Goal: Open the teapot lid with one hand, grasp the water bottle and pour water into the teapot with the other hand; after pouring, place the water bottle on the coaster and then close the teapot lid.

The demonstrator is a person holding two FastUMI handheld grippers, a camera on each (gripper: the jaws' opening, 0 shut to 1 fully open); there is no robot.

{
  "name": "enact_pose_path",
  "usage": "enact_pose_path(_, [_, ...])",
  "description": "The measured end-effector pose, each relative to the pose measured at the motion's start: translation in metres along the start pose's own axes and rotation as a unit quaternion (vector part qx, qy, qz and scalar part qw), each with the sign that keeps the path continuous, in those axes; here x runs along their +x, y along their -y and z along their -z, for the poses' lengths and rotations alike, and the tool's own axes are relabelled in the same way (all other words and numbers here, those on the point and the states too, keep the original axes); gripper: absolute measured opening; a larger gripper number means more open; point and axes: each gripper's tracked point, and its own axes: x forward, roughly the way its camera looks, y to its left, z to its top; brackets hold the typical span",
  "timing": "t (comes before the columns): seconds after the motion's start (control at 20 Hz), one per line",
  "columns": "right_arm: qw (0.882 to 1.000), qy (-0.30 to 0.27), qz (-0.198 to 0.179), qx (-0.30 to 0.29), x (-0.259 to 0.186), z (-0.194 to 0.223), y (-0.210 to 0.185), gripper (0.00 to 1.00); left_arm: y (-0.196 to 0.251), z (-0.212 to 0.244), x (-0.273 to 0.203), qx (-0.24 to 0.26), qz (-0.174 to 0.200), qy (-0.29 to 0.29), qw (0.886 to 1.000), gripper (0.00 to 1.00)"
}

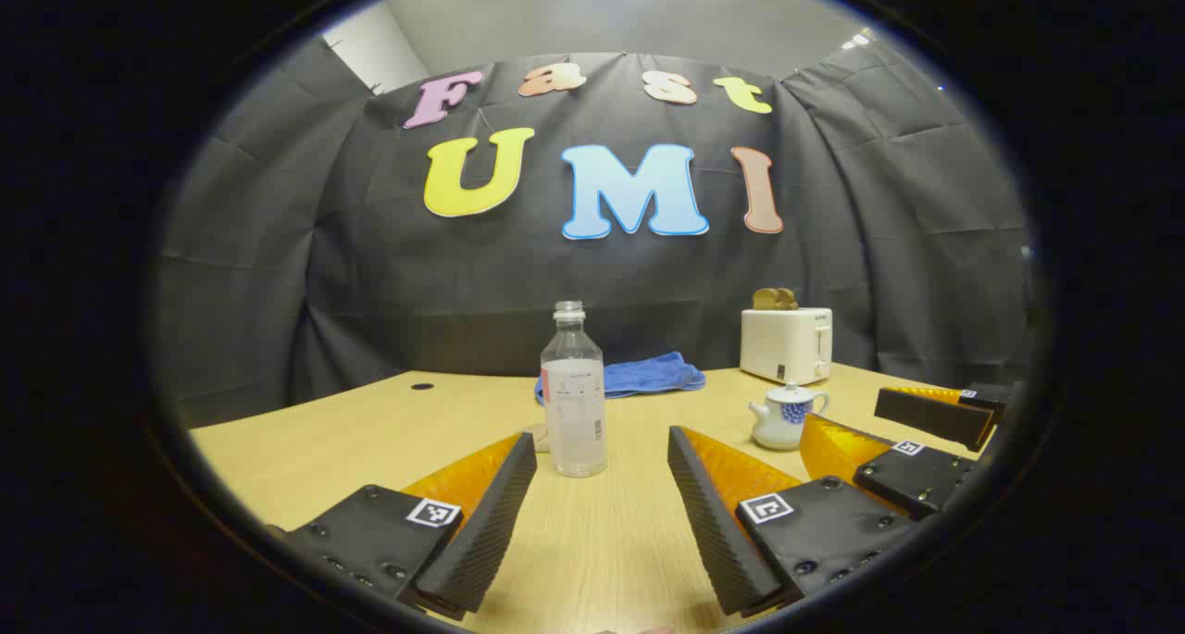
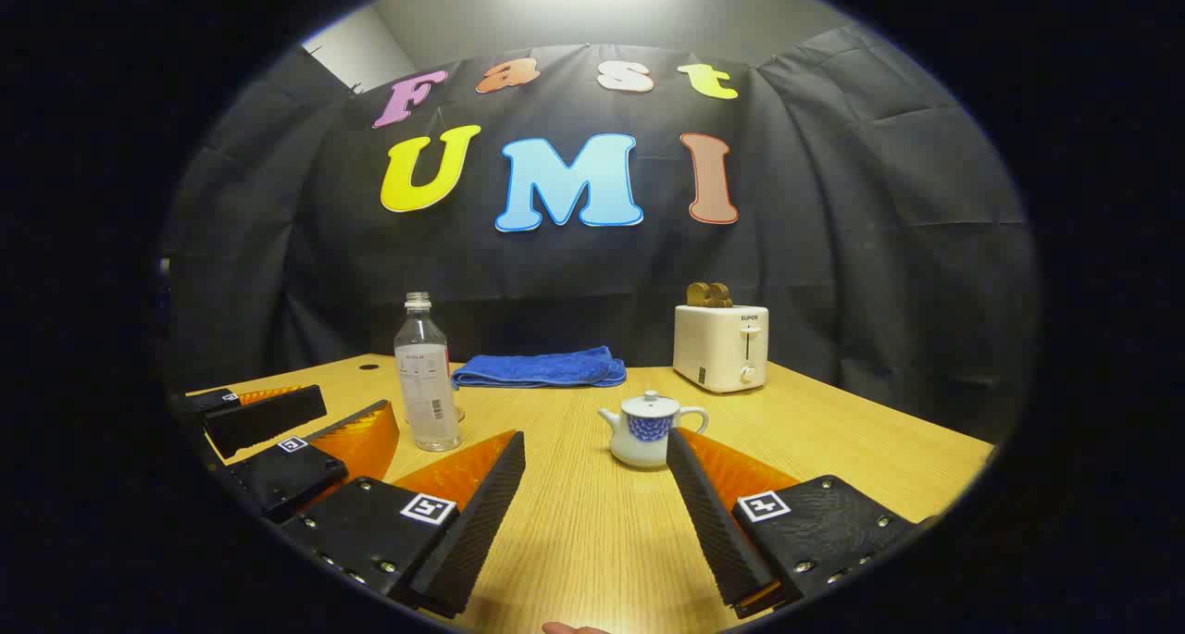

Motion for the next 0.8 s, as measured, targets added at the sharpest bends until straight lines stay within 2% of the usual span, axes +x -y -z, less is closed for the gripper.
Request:
enact_pose_path(0.7, [1.000,-0.001,-0.002,0.000,0.0001,0.0003,0.0000,0.95,0.0001,-0.0006,0.0006,0.001,0.000,0.000,1.000,0.99])
enact_pose_path(0.8, [1.000,0.000,0.012,-0.001,0.0004,-0.0001,0.0032,0.95,0.0008,0.0024,0.0014,0.001,0.003,-0.003,1.000,0.99])
